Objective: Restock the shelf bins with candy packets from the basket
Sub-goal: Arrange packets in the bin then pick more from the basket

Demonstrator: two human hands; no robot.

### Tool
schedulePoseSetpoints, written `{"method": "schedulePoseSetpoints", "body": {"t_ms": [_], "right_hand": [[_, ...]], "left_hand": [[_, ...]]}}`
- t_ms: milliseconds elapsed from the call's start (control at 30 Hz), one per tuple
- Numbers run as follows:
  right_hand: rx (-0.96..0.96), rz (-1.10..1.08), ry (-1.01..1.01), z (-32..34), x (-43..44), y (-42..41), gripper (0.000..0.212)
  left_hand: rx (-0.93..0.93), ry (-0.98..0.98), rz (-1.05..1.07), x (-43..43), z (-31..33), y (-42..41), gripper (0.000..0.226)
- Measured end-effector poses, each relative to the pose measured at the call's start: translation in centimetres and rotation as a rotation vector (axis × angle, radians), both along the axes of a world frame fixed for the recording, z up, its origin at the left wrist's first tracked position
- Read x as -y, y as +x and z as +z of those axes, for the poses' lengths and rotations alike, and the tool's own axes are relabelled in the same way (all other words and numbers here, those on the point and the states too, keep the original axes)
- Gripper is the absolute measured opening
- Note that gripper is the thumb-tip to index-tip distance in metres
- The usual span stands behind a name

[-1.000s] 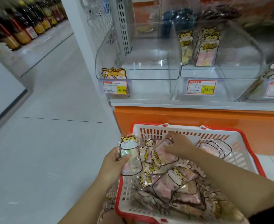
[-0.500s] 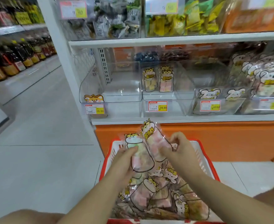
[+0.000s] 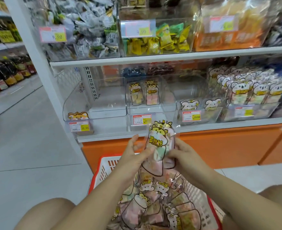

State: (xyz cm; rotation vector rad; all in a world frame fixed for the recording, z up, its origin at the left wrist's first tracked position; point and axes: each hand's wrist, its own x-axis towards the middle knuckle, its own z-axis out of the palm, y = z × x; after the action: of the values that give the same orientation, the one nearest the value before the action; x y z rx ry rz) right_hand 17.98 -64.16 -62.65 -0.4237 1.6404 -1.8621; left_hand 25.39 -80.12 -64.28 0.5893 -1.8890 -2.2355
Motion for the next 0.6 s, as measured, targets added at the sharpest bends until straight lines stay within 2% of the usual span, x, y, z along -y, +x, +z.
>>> {"method": "schedulePoseSetpoints", "body": {"t_ms": [33,67,133,267,367,467,600], "right_hand": [[0.043,0.021,-0.033,0.0,0.1,-0.2,0.035],[0.082,0.035,-0.059,0.0,0.1,-0.4,0.031],[0.128,0.066,-0.101,0.3,0.3,-0.1,0.039],[-0.066,0.125,-0.010,1.0,1.0,0.4,0.051],[-0.145,0.121,0.041,0.7,2.0,0.1,0.042],[-0.214,0.081,0.092,1.5,3.0,-0.3,0.045],[-0.350,0.138,0.146,3.7,3.9,-2.3,0.042]], "left_hand": [[0.007,0.015,-0.030,0.0,-0.1,-0.3,0.090],[0.015,0.021,-0.060,-0.1,0.0,-0.4,0.077],[0.026,-0.011,-0.087,-0.4,0.1,-0.2,0.056],[0.049,-0.095,-0.062,-0.4,0.5,0.1,0.061],[0.061,-0.144,-0.072,0.1,1.1,0.0,0.066],[-0.009,-0.147,-0.144,1.6,2.0,-0.3,0.060],[-0.116,-0.339,-0.125,4.4,3.5,-1.1,0.066]]}}
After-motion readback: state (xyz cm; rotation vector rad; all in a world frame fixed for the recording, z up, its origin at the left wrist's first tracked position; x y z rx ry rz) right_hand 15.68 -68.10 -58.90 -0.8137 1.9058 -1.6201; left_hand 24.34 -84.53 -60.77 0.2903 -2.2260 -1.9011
